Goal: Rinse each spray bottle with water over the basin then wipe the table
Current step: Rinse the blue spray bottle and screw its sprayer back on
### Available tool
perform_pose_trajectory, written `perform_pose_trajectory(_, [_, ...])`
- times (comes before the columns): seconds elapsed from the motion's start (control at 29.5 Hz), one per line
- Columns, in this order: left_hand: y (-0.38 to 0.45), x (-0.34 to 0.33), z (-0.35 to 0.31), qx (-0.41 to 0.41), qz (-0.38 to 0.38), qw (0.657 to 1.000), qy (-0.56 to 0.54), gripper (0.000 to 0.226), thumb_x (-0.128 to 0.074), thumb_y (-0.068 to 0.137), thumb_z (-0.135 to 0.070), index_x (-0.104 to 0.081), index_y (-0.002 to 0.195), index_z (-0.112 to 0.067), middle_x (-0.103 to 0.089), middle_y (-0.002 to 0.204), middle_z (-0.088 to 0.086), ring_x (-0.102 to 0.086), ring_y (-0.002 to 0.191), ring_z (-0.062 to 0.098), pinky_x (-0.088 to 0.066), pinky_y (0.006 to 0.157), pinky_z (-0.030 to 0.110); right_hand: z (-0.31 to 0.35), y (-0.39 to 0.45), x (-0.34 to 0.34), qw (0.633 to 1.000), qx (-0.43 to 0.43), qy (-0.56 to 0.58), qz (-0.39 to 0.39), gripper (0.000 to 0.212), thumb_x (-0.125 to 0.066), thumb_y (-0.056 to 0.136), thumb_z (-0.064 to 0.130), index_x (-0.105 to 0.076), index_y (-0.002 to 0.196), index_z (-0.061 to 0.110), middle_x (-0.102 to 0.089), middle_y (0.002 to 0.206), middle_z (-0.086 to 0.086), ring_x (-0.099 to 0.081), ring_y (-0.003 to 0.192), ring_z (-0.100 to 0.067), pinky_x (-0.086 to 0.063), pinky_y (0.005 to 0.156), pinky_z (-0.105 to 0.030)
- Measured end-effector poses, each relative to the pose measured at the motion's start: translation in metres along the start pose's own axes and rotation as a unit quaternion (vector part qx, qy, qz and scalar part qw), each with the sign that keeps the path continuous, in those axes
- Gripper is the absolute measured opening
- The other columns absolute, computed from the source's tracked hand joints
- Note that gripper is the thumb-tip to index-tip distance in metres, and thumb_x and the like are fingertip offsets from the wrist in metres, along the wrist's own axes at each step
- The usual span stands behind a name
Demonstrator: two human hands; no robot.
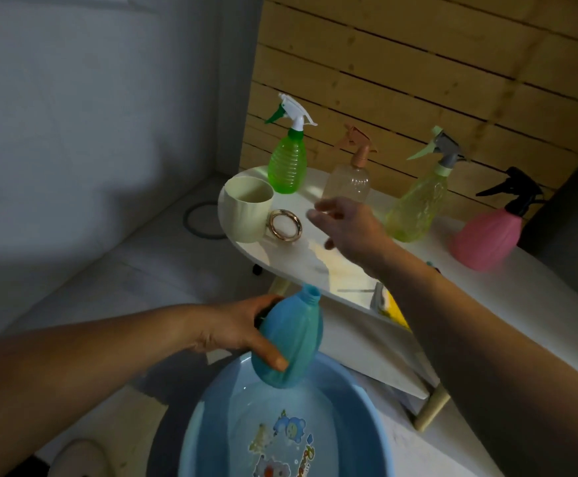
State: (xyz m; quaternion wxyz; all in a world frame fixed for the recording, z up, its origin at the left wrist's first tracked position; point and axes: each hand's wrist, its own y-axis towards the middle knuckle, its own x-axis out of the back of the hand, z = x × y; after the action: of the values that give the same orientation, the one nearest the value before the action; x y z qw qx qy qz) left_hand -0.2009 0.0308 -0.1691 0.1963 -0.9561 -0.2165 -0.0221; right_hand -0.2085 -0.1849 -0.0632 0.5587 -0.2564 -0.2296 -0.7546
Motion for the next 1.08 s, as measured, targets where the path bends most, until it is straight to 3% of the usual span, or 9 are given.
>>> perform_pose_trajectory(0.1, [0.001,0.006,0.007,-0.001,-0.017,0.998,0.059,0.092,-0.096,0.065,-0.018,-0.045,0.140,-0.033,-0.062,0.131,-0.011,-0.061,0.120,0.008,-0.057,0.098,0.031,0.012,0.026,-0.031,0.997,-0.042,0.031,0.052,0.047,-0.058,0.098,0.051,-0.060,0.127,0.014,-0.068,0.112,-0.002,-0.065,0.071,-0.016,-0.046,0.056,-0.024])
perform_pose_trajectory(0.24, [-0.001,0.009,0.015,-0.013,-0.039,0.995,0.093,0.088,-0.095,0.068,-0.012,-0.043,0.135,-0.033,-0.059,0.128,-0.014,-0.060,0.114,0.001,-0.055,0.087,0.016,0.012,0.039,-0.050,0.993,-0.064,0.058,0.078,0.049,-0.054,0.102,0.047,-0.066,0.110,0.001,-0.062,0.087,-0.009,-0.050,0.062,-0.016,-0.035,0.053,-0.027])
perform_pose_trajectory(0.34, [-0.002,0.011,0.024,-0.017,-0.066,0.990,0.122,0.091,-0.099,0.063,-0.021,-0.044,0.134,-0.035,-0.060,0.127,-0.014,-0.061,0.115,0.004,-0.057,0.095,0.026,0.011,0.035,-0.049,0.992,-0.066,0.065,0.089,0.052,-0.052,0.103,0.045,-0.064,0.106,-0.006,-0.051,0.079,-0.011,-0.040,0.063,-0.017,-0.032,0.051,-0.028])
perform_pose_trajectory(0.41, [-0.004,0.011,0.031,-0.020,-0.091,0.985,0.143,0.096,-0.101,0.058,-0.028,-0.044,0.135,-0.036,-0.060,0.127,-0.016,-0.061,0.116,0.004,-0.056,0.099,0.034,0.013,0.025,-0.043,0.992,-0.058,0.067,0.093,0.048,-0.050,0.104,0.045,-0.063,0.100,-0.001,-0.050,0.079,-0.007,-0.038,0.064,-0.015,-0.032,0.052,-0.028])
perform_pose_trajectory(0.51, [-0.009,0.006,0.039,-0.028,-0.104,0.982,0.153,0.096,-0.101,0.058,-0.028,-0.044,0.135,-0.034,-0.059,0.127,-0.016,-0.060,0.116,0.003,-0.056,0.099,0.034,0.019,0.002,-0.027,0.992,-0.041,0.078,0.085,0.039,-0.048,0.105,0.043,-0.060,0.088,0.011,-0.048,0.073,0.000,-0.037,0.061,-0.012,-0.032,0.053,-0.025])
perform_pose_trajectory(0.61, [-0.015,0.000,0.041,-0.036,-0.105,0.981,0.160,0.093,-0.100,0.059,-0.027,-0.045,0.133,-0.034,-0.058,0.125,-0.018,-0.059,0.116,0.002,-0.055,0.097,0.027,0.020,-0.023,-0.010,0.995,-0.026,0.058,0.075,0.039,-0.050,0.104,0.045,-0.059,0.078,0.017,-0.052,0.069,0.006,-0.041,0.058,-0.009,-0.035,0.053,-0.025])
perform_pose_trajectory(0.75, [-0.022,-0.013,0.047,-0.035,-0.099,0.975,0.196,0.086,-0.100,0.060,-0.030,-0.043,0.123,-0.041,-0.058,0.118,-0.024,-0.057,0.105,-0.012,-0.050,0.080,0.009,0.011,-0.062,0.005,0.997,-0.040,0.038,0.062,0.042,-0.054,0.101,0.048,-0.059,0.071,0.020,-0.053,0.053,0.017,-0.044,0.048,0.001,-0.038,0.048,-0.022])
perform_pose_trajectory(0.92, [-0.032,-0.019,0.058,-0.018,-0.080,0.964,0.255,0.095,-0.099,0.058,-0.037,-0.039,0.131,-0.044,-0.056,0.123,-0.025,-0.057,0.112,-0.003,-0.051,0.096,0.023,-0.007,-0.102,0.015,0.997,-0.046,0.023,0.063,0.045,-0.059,0.098,0.049,-0.059,0.070,0.013,-0.046,0.056,0.009,-0.040,0.052,-0.007,-0.037,0.047,-0.024])
perform_pose_trajectory(1.08, [-0.024,-0.036,0.080,-0.017,-0.083,0.963,0.256,0.098,-0.098,0.057,-0.038,-0.040,0.136,-0.041,-0.058,0.127,-0.020,-0.060,0.114,0.000,-0.054,0.098,0.032,-0.040,-0.132,0.013,0.995,-0.063,0.015,0.080,0.053,-0.062,0.095,0.053,-0.059,0.080,0.002,-0.048,0.067,-0.001,-0.039,0.061,-0.012,-0.035,0.055,-0.031])
